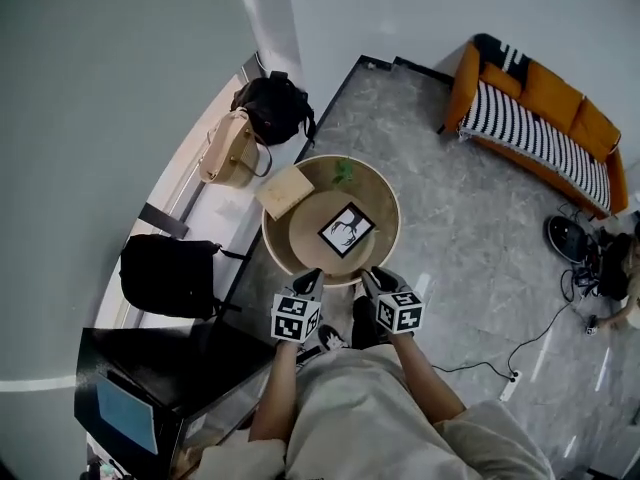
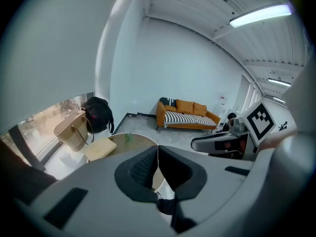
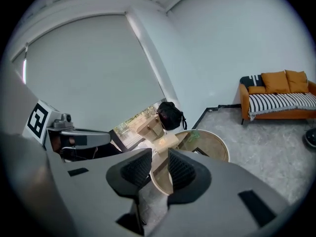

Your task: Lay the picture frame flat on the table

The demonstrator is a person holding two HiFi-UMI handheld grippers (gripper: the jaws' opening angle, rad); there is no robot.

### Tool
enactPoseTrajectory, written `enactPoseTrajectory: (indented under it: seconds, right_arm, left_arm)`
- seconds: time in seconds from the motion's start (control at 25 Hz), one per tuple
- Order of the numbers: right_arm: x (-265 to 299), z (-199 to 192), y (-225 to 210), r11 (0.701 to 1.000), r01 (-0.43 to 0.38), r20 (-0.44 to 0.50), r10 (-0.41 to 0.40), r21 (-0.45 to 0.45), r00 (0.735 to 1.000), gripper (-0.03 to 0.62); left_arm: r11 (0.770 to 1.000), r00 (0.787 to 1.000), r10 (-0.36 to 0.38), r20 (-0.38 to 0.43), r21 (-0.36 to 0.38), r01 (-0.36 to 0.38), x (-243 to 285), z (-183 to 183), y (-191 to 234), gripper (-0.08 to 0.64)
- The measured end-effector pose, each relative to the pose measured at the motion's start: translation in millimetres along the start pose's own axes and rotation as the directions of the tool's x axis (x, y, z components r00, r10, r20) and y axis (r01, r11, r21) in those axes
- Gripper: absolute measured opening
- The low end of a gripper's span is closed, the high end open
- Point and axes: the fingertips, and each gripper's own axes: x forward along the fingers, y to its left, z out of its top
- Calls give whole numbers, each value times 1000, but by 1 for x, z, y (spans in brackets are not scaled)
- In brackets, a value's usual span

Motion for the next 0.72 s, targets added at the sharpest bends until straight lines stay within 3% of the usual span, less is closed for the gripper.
enactPoseTrajectory:
  seconds: [0.16, 0.44, 0.72]
  right_arm:
    - [-2, -5, 9, 998, 9, 8, -9, -57, 1000, 117]
    - [-4, -12, 11, 996, 35, 7, -35, -82, 999, 116]
    - [-4, -10, 12, 994, 39, 12, -38, -105, 999, 74]
  left_arm:
    - [999, 1000, -26, -1, 42, 26, 0, -3, -12, 21]
    - [1000, 1000, -17, 14, 15, 17, -2, -13, -11, 21]
    - [1000, 999, -13, 41, 2, 12, -3, -9, -8, 21]
